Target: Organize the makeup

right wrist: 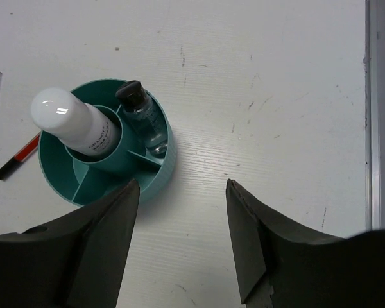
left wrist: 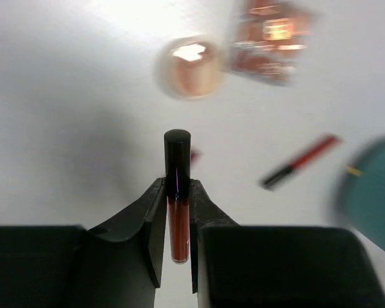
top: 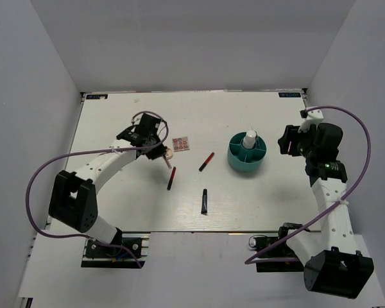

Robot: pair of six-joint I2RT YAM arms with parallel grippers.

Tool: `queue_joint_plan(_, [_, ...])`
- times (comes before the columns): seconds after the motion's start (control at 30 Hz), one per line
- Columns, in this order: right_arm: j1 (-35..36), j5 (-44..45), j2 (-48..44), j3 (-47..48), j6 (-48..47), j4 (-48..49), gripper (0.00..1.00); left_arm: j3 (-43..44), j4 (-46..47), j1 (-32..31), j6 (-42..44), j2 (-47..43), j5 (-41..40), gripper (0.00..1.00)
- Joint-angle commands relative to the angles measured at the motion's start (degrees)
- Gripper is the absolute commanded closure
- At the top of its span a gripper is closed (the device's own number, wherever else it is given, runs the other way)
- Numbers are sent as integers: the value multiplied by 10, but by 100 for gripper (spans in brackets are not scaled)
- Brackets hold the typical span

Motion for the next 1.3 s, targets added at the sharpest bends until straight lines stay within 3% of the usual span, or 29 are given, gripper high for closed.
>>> queue_joint_plan(0.0, [-5,-17,-10,-3,10,24,38,51,113,-4,106,-27,126,100])
queue_joint_plan(0.1, [-7,-28,-14,-4,14,28,47,123,151,-15,143,33,217,100])
queue_joint_plan(0.23, [-6,-37,-20,-3,14,32,75,182,238,-30,173,97,287,100])
queue_joint_plan(0.33, [-5,-42,-24,-5,15,32,83,221,318,-46,213,138,337,100])
queue_joint_plan(0.43, [-7,-44,-26,-9,15,32,84,247,420,-60,255,171,382,100])
queue_joint_plan(0.73, [-7,-43,-29,-15,14,36,83,327,508,-102,357,275,406,100])
queue_joint_plan(1.27, [-7,-37,-31,-21,11,54,80,393,537,-137,411,375,376,100])
